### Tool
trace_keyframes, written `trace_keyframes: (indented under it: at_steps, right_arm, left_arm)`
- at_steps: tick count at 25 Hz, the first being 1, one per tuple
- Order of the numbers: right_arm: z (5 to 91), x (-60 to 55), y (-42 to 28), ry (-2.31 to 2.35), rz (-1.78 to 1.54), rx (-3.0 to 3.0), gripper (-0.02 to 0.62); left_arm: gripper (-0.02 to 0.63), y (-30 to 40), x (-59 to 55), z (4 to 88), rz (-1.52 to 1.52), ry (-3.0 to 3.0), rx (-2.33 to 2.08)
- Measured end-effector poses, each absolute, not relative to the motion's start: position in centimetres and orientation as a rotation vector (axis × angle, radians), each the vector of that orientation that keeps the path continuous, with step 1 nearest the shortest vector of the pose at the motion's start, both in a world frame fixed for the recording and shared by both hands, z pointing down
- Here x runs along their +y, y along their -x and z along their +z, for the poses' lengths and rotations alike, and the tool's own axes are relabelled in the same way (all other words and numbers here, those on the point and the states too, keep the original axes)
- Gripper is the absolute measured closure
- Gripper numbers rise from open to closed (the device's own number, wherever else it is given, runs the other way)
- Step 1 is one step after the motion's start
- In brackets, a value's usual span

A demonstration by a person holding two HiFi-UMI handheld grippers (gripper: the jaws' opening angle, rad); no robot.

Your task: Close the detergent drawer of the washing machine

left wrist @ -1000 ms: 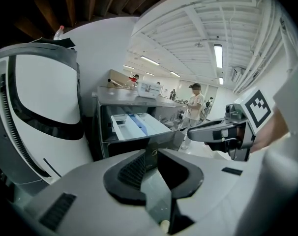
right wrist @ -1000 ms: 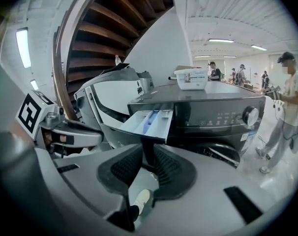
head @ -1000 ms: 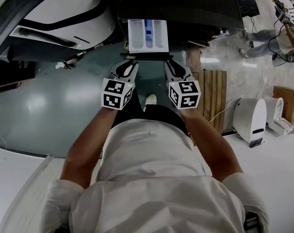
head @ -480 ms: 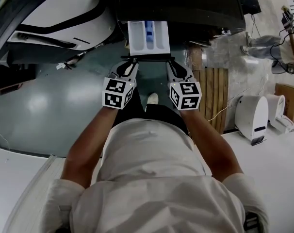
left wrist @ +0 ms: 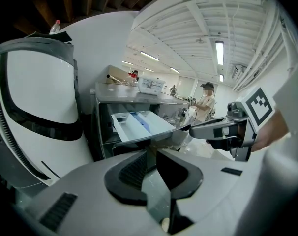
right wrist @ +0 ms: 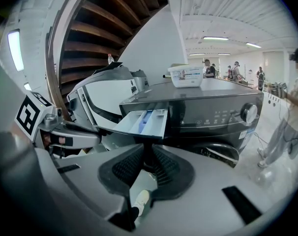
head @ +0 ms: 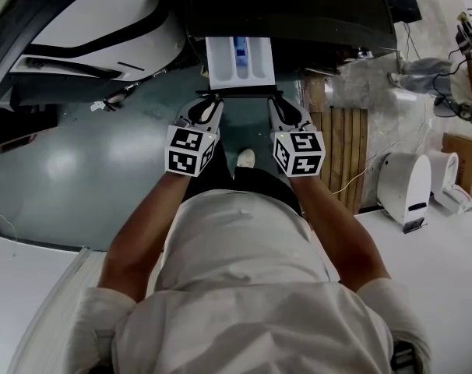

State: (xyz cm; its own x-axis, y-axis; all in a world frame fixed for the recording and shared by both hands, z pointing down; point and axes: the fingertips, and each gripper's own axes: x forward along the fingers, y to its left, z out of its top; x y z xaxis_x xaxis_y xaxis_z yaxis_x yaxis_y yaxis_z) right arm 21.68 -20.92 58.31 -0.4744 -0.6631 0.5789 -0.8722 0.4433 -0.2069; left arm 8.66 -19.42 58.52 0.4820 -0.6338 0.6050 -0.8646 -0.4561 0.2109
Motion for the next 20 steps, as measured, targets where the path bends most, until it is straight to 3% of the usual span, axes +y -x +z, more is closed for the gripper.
trace_keyframes:
  at_steps: [20]
  right_arm:
    - [58.0,-24.6,-21.2,-1.298,0.687,-2.274,0.54]
  left_arm:
    - [0.548,-8.1,-23.0,58.6,0.621,-2.237,-1.219]
